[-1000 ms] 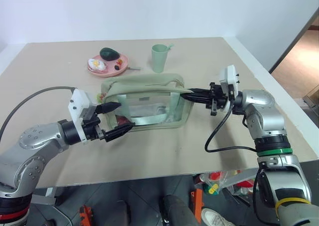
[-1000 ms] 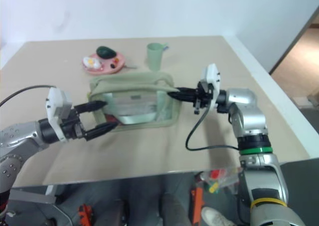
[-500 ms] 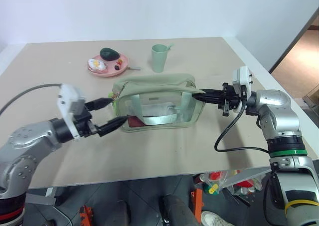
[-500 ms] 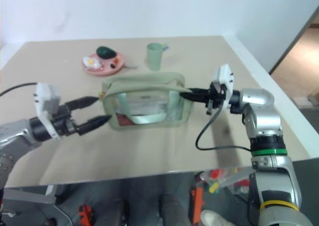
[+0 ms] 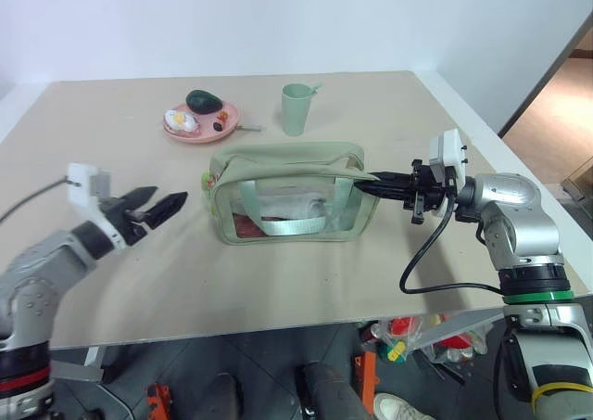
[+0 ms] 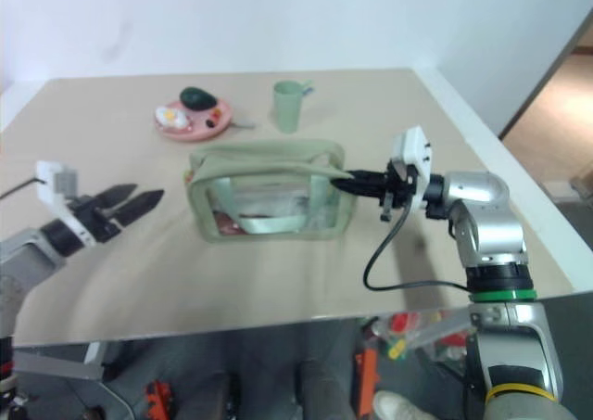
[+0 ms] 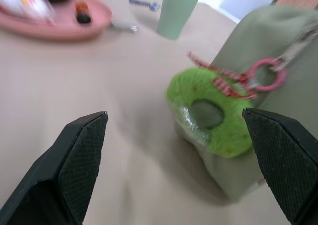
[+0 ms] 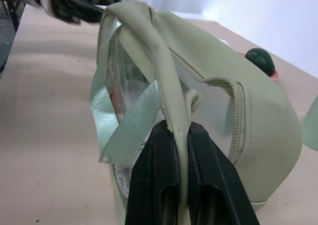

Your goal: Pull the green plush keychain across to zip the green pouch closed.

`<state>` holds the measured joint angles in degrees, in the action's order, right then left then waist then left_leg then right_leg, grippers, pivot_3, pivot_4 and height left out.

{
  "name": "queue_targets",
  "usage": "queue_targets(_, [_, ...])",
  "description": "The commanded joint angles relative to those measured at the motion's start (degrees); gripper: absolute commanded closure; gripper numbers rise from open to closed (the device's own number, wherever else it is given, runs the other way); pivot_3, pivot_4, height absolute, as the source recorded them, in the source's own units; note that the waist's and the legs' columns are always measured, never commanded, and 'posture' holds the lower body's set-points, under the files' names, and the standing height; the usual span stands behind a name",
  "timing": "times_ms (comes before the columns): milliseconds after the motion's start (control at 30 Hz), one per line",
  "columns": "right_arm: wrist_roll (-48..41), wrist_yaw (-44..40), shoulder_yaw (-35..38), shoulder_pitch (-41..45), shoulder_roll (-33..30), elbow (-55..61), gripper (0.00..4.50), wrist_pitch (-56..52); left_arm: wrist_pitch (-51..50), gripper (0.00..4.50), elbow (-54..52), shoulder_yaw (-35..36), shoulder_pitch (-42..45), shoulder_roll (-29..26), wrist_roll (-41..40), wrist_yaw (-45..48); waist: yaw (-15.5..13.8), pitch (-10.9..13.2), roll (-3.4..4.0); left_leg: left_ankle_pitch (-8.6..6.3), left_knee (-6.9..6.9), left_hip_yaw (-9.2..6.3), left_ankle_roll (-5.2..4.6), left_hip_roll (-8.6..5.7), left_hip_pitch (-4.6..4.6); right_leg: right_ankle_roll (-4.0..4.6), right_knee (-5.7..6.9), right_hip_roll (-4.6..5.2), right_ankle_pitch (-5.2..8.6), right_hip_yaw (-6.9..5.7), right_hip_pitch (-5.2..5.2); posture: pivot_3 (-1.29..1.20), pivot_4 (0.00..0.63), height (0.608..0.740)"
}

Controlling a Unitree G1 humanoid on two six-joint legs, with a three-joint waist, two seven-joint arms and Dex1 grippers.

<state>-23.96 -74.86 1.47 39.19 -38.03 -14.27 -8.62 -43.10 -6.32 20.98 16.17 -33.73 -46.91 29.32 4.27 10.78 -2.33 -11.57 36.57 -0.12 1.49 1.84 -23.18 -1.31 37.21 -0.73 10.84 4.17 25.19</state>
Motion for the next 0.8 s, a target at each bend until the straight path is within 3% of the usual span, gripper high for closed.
queue_targets(33, [0.0,-0.1,0.4,0.5,-1.1,3.1,4.48,-0.4,1.4,0.00,4.0,0.2,2.5,1.9,1.1,-0.7,0.0,0.0,0.00,0.00,-0.03,0.00,0.00,0.02,0.00,0.00,0.00,-0.02,-0.01,0.00,0.01,0.00,0.150,0.739])
queue_targets(500, [1.2,-0.3,0.3,0.8,-2.3,3.3,4.48,-0.4,4.8,0.00,21.3,-2.6,11.9,8.6,3.2,9.6,-0.1,0.0,0.00,0.00,-0.03,-0.05,0.00,-0.05,-0.03,-0.02,-0.01,0.01,-0.02,-0.02,0.00,0.00,0.150,0.739])
queue_targets(800, [1.6,-0.6,0.2,0.8,-2.7,3.6,4.50,-0.5,8.3,2.84,26.1,-3.7,15.1,10.8,5.6,13.0,-0.2,0.0,0.00,0.00,-0.02,-0.06,0.00,-0.06,-0.05,-0.05,-0.01,0.02,-0.04,-0.01,-0.01,0.00,0.150,0.739])
